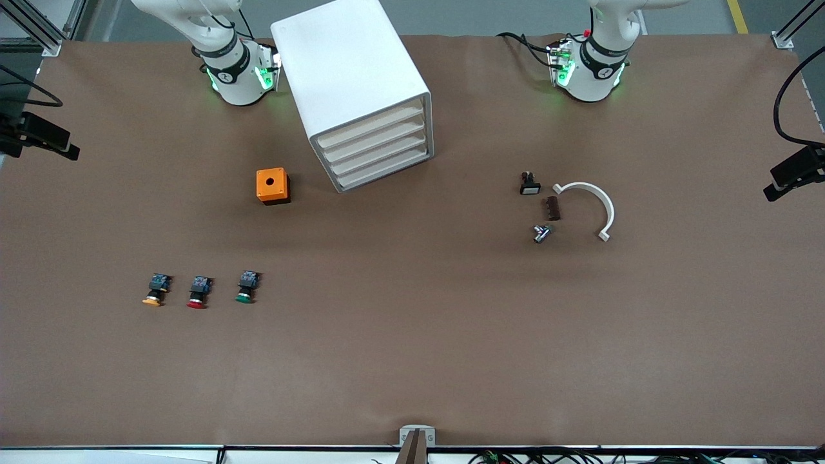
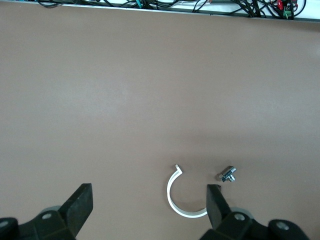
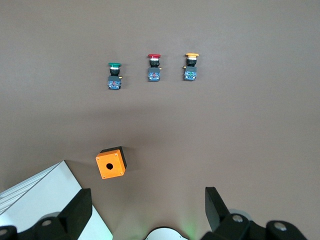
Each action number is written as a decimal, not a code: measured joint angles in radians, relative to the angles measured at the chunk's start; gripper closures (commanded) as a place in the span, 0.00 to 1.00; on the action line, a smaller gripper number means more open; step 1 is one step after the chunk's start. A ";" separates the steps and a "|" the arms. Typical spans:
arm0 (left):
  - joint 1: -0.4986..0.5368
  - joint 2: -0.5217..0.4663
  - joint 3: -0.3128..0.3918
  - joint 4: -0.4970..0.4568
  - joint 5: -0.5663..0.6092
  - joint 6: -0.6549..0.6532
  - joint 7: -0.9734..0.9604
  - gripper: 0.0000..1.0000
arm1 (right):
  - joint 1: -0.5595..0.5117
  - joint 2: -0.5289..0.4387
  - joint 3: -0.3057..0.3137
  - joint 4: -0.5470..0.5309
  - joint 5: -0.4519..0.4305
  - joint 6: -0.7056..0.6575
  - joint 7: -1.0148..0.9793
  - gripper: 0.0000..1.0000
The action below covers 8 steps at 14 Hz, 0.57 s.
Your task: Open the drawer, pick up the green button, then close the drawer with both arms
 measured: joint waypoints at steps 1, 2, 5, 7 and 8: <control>0.000 0.000 -0.001 0.000 0.000 0.000 0.000 0.00 | 0.000 -0.001 0.000 0.000 0.000 -0.001 0.000 0.00; 0.000 0.000 -0.001 0.000 0.000 0.000 0.000 0.00 | 0.000 -0.001 0.001 -0.001 0.000 -0.002 0.000 0.00; 0.000 0.000 -0.002 0.000 0.000 0.000 0.000 0.00 | 0.007 -0.012 0.002 -0.018 0.000 0.007 0.000 0.00; 0.000 0.000 -0.002 0.000 0.000 0.000 0.000 0.00 | 0.014 -0.048 0.001 -0.075 0.000 0.052 0.000 0.00; -0.001 0.000 -0.002 0.000 0.000 0.000 0.000 0.00 | 0.014 -0.073 0.000 -0.110 0.000 0.071 0.000 0.00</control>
